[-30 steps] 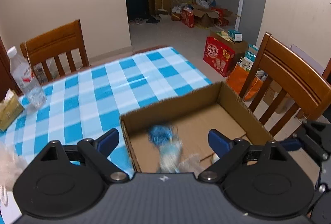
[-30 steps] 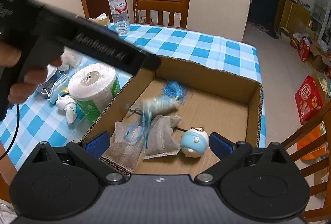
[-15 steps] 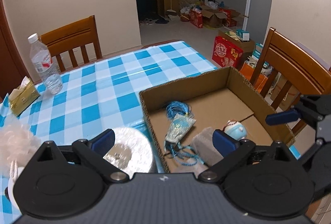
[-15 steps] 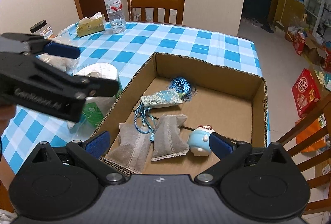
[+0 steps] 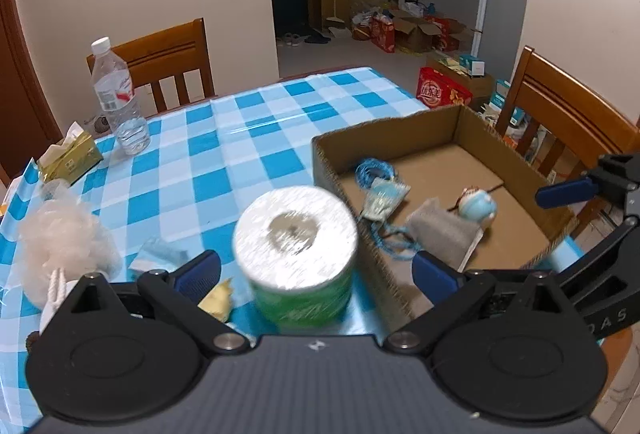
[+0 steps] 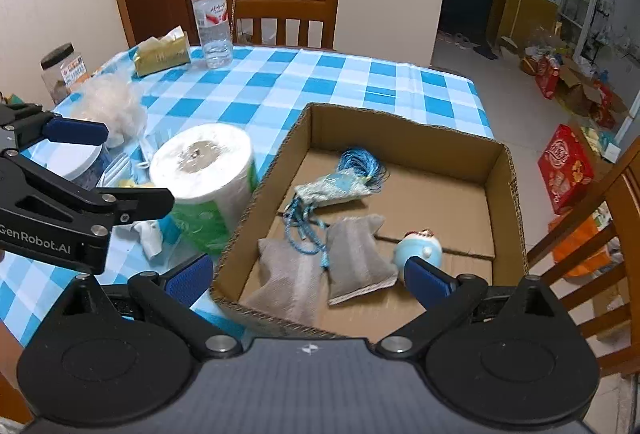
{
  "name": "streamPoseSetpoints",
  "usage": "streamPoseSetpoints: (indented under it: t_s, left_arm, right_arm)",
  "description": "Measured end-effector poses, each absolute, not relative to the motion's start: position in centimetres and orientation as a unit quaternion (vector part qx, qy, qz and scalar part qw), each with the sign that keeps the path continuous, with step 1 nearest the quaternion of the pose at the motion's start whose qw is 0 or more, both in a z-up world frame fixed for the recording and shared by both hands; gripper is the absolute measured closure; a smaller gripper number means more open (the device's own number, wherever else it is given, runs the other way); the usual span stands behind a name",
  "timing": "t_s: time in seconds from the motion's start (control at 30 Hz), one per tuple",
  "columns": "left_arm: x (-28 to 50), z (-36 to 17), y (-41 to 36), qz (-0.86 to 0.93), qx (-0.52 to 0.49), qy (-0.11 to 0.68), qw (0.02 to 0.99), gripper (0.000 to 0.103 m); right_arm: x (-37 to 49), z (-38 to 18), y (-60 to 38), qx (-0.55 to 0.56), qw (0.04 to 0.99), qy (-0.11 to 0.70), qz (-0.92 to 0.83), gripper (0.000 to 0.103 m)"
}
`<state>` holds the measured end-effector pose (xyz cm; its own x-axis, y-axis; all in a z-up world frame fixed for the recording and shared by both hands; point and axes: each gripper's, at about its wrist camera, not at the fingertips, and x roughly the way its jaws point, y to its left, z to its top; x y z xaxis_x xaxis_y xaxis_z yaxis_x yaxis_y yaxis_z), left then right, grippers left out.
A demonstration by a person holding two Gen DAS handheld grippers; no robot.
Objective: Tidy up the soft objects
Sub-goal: 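Move both open tools back over the table items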
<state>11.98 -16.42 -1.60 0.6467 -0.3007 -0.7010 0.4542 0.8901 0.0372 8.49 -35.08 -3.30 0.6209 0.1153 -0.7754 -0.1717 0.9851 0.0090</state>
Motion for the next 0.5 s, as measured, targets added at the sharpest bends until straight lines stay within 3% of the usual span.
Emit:
streamPoseSetpoints:
  t_s: [0.5]
  left_arm:
    - [10.7, -3.1, -4.9, -0.217, 0.135, 0.374, 0.892, 0.002]
  right_arm:
    - [7.1, -3.3, -24.6, -0.024, 0.895, 0.444, 0.041, 0.0]
